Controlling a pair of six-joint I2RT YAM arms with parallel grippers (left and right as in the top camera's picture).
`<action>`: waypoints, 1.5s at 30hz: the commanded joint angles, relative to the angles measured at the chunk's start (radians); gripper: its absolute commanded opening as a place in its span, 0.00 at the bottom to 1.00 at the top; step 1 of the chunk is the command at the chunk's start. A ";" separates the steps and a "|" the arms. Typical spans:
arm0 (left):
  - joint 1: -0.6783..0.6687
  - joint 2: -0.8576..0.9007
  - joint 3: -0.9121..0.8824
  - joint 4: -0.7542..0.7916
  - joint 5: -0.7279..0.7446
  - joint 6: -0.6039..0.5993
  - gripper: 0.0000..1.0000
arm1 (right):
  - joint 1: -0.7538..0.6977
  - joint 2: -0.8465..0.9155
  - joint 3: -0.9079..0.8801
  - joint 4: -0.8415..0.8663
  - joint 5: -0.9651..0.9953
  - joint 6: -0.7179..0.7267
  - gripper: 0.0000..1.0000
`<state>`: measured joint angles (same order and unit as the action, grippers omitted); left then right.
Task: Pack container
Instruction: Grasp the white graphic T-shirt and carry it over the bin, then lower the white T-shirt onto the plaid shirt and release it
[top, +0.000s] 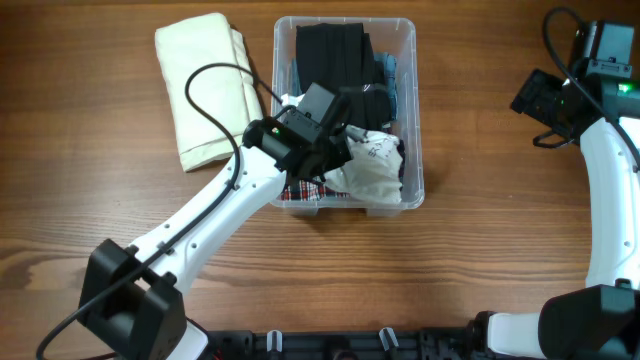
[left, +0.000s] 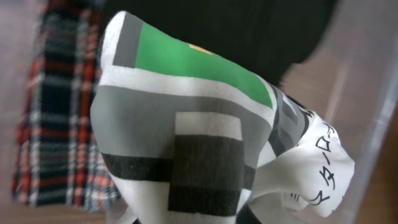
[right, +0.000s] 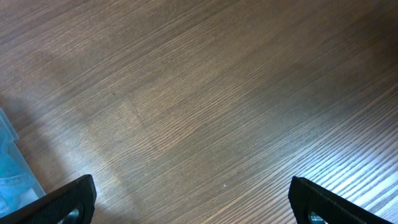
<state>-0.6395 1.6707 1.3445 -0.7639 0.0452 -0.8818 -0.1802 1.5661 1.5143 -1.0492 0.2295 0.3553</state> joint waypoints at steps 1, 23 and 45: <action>-0.005 0.007 0.016 -0.013 -0.075 -0.095 0.04 | 0.002 -0.002 0.009 0.002 0.010 0.011 1.00; -0.005 -0.001 0.018 -0.060 -0.119 0.099 0.75 | 0.002 -0.002 0.009 0.002 0.010 0.012 1.00; -0.082 0.082 0.017 0.053 -0.241 0.145 0.52 | 0.002 -0.002 0.009 0.002 0.010 0.012 1.00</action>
<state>-0.7200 1.6512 1.3479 -0.7128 -0.1757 -0.7422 -0.1802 1.5661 1.5143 -1.0492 0.2291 0.3553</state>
